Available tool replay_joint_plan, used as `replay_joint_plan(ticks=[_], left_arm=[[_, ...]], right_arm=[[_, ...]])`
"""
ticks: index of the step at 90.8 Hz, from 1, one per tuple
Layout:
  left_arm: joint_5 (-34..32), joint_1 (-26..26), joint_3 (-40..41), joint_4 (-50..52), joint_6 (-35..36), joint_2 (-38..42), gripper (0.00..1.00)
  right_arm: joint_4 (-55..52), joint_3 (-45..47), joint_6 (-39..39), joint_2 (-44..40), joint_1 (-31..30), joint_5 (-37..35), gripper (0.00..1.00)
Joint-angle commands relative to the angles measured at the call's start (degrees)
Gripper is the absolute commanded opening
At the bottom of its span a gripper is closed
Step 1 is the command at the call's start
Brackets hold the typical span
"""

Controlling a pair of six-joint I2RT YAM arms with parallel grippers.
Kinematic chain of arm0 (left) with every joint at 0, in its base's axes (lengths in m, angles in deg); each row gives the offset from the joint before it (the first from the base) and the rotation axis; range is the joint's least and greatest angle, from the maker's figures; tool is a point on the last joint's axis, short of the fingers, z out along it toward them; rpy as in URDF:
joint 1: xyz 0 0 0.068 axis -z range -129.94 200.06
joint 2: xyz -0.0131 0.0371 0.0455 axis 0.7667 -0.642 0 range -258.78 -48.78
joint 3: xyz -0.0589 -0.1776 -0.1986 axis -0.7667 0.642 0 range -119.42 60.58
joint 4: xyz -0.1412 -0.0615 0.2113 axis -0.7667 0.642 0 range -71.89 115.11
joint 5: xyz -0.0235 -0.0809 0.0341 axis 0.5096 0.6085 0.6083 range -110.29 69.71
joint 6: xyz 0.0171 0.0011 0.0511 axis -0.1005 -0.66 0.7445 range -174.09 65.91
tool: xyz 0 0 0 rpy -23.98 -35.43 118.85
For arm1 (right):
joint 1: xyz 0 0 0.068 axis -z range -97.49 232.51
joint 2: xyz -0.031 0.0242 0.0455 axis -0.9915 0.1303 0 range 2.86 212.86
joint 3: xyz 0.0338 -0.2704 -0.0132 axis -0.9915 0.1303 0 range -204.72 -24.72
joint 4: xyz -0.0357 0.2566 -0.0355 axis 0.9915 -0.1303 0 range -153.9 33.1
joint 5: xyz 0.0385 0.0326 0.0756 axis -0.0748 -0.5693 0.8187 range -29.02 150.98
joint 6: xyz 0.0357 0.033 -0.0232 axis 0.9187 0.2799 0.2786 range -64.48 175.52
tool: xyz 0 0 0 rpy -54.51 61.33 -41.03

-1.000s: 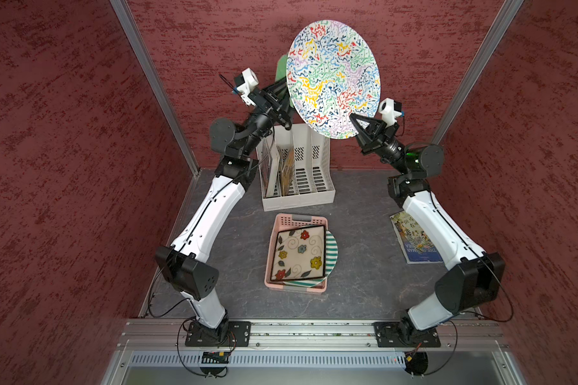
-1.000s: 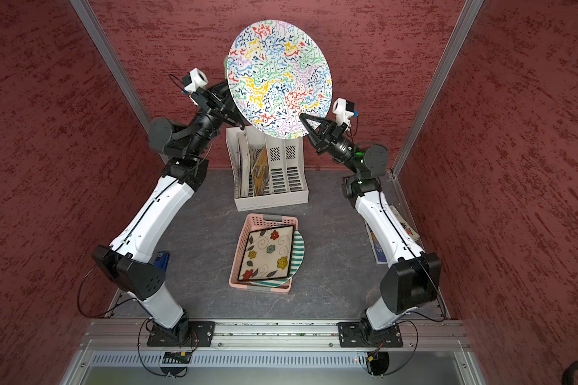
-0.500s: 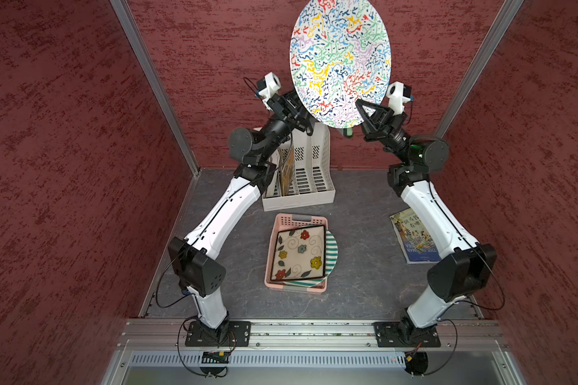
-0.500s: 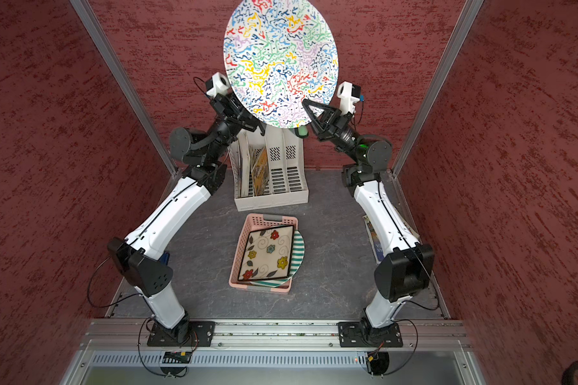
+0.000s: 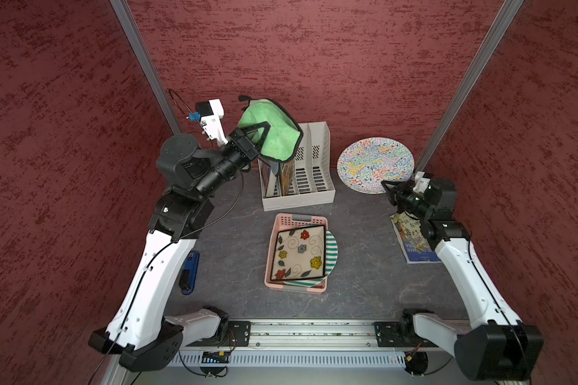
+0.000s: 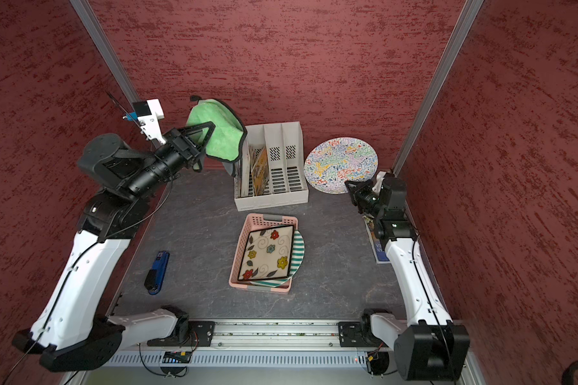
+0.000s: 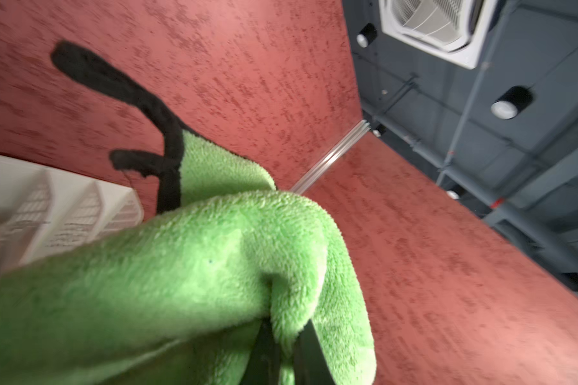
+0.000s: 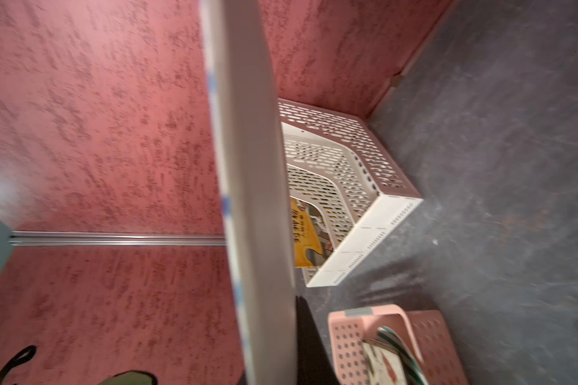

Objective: Wipe the wet plate dry
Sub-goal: Place the plate at the center of the board.

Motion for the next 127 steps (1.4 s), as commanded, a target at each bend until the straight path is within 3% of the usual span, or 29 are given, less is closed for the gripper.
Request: replay_joint_plan(ticks=[1, 27, 80, 88, 100, 119, 127], left_arm=[[-7.4, -0.3, 4.1, 17.8, 13.6, -2.5, 0.0], [-7.4, -0.3, 9.7, 15.4, 12.5, -1.0, 0.0], [-6.2, -0.5, 11.7, 15.1, 12.5, -1.1, 0.0], [-6.3, -0.5, 12.2, 15.1, 12.5, -0.8, 0.0], [-6.9, -0.7, 13.5, 14.8, 12.5, -0.5, 0.0], [-6.9, -1.0, 15.3, 14.9, 12.4, 0.0, 0.0], [-7.6, -1.2, 16.5, 15.1, 12.6, 0.5, 0.0]], right_arm=[[-0.8, 1.8, -8.5, 0.3, -0.3, -2.2, 0.0], [-0.6, 5.3, -14.1, 5.7, -0.3, -1.0, 0.0], [-1.9, 14.4, -17.5, 15.3, -0.4, -2.0, 0.0], [-5.8, 15.4, -17.5, 16.6, -0.4, -4.6, 0.17], [-8.6, 16.1, -18.6, 19.1, -0.4, -6.3, 0.33], [-13.1, 11.9, -22.3, 21.0, -0.4, -11.3, 0.47], [-17.8, 8.0, -23.6, 20.1, -0.4, -14.9, 0.69]])
